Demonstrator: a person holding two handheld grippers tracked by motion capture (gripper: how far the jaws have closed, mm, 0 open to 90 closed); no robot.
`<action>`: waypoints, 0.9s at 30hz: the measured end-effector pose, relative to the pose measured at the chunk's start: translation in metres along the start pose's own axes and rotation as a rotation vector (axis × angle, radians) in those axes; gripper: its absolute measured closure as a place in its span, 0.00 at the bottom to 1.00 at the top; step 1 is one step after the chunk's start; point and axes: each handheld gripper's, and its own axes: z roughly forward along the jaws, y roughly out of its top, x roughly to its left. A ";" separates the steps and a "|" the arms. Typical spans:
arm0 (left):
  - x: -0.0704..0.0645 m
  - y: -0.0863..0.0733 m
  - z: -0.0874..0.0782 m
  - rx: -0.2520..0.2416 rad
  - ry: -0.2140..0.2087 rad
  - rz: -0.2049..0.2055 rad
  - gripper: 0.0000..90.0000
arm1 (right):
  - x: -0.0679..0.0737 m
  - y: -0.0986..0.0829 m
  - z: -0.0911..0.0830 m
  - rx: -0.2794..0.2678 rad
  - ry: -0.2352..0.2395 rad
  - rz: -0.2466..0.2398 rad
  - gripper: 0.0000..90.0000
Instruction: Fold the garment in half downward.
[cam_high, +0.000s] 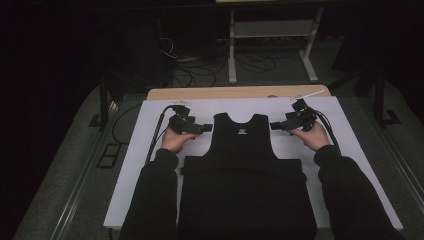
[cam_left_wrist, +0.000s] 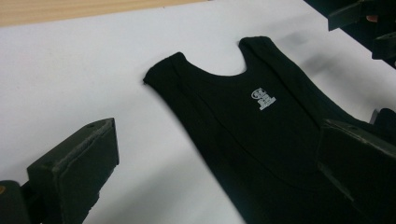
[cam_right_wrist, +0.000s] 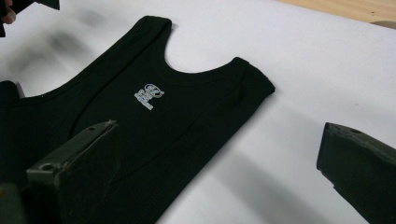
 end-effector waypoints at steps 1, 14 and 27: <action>0.000 -0.001 0.002 0.006 0.001 0.001 0.00 | 0.001 0.000 0.002 0.001 0.000 0.000 0.00; -0.001 -0.009 0.021 0.060 -0.033 -0.019 0.10 | 0.004 -0.006 0.026 0.058 0.012 0.000 0.01; -0.001 -0.014 0.032 0.070 -0.045 -0.057 0.24 | 0.010 -0.010 0.039 0.100 -0.002 0.012 0.29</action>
